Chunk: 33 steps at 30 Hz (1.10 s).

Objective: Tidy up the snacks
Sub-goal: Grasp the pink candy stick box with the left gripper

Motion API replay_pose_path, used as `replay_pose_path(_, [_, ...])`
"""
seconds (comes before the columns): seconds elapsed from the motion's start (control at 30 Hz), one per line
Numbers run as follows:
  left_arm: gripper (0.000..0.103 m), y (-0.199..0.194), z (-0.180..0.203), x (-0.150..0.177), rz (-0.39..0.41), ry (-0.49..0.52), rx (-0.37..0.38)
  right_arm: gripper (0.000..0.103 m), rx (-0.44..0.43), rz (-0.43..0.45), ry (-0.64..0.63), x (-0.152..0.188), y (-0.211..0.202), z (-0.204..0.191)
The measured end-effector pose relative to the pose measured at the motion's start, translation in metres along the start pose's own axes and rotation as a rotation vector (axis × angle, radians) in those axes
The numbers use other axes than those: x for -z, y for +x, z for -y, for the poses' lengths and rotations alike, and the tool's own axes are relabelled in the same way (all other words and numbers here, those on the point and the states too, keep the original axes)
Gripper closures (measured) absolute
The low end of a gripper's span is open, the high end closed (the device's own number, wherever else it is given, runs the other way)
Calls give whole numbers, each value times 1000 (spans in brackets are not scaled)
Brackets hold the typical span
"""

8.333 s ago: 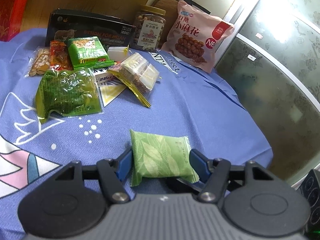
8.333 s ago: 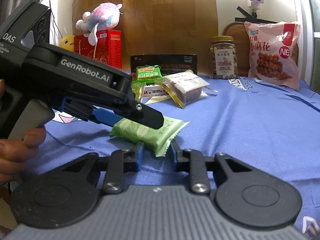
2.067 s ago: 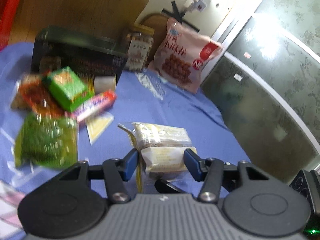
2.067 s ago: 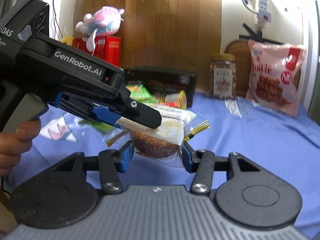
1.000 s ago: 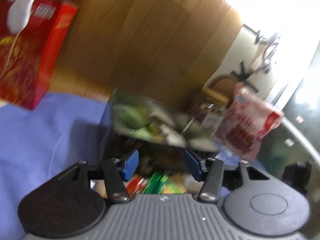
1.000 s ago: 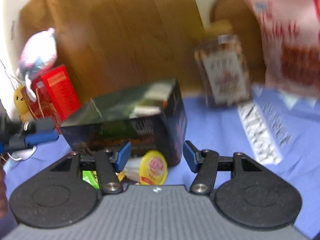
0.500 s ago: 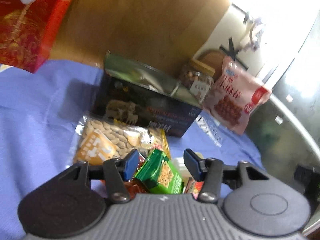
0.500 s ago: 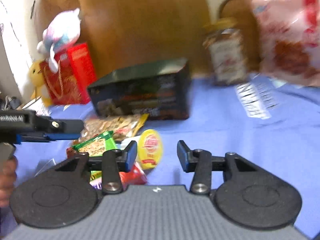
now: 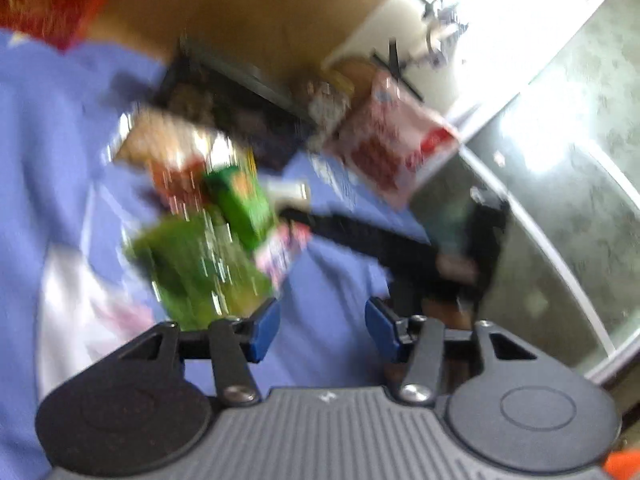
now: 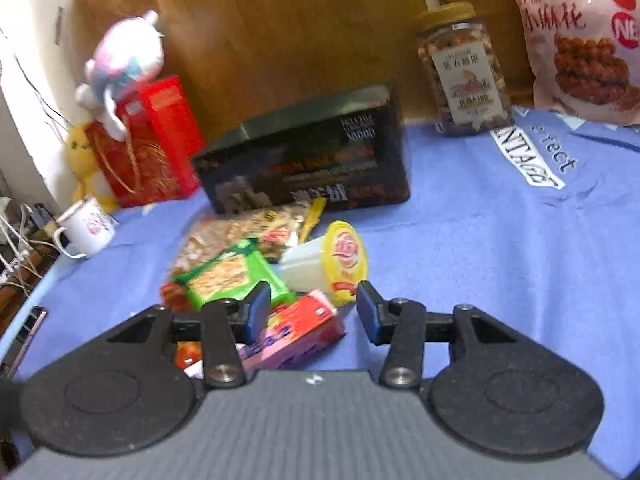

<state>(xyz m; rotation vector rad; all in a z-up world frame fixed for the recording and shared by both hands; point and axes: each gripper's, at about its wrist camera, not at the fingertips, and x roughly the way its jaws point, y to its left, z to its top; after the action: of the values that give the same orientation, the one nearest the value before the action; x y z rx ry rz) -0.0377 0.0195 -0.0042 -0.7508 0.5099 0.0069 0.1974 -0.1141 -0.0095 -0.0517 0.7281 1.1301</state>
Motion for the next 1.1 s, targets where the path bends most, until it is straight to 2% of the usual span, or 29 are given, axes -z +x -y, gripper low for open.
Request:
replay_pose_path(0.03, [57, 3, 0, 6, -19, 5, -16, 58, -17, 0, 22, 2, -3, 3])
replay_pose_path(0.07, [58, 6, -2, 10, -32, 13, -50, 67, -30, 0, 34, 5, -9, 5])
replay_pose_path(0.1, [66, 8, -6, 11, -35, 14, -106, 68, -31, 3, 32, 8, -15, 5])
replay_pose_path(0.17, [67, 2, -20, 5, -14, -37, -109, 69, -22, 12, -8, 19, -30, 1])
replay_pose_path(0.23, [66, -8, -35, -8, 45, -98, -143, 71, -36, -1, -22, 32, -46, -4])
replay_pose_path(0.3, [63, -17, -49, -20, 106, -131, -205, 70, -98, -20, -23, 47, -61, -11])
replay_pose_path(0.37, [62, -21, -58, -26, 127, -178, -201, 69, -129, 0, -52, 61, -77, -19])
replay_pose_path(0.43, [60, -24, -60, -26, 127, -201, -169, 62, -116, 32, -80, 69, -91, -22])
replay_pose_path(0.5, [57, -24, -54, -22, 110, -184, -154, 46, -102, 58, -107, 75, -101, -22])
replay_pose_path(0.6, [49, -17, -37, -15, 71, -121, -134, 46, -127, 58, -130, 82, -108, -22])
replay_pose_path(0.73, [42, -11, -22, -11, 59, -61, -128, 46, -159, 68, -177, 92, -116, -29])
replay_pose_path(0.83, [33, -6, -11, -11, 56, -22, -143, 46, -130, 42, -215, 100, -112, -35])
replay_pose_path(0.93, [32, 2, 3, -11, 52, 64, -195, 47, -113, 33, -237, 105, -109, -36])
replay_pose_path(0.97, [35, 6, 7, -9, 37, 94, -219, 47, -104, 37, -252, 107, -109, -37])
replay_pose_path(1.07, [46, 13, 18, 1, -7, 156, -229, 59, -62, 47, -298, 109, -107, -41])
replay_pose_path(1.1, [47, 14, 21, 5, -7, 167, -243, 61, -46, 52, -308, 110, -106, -41])
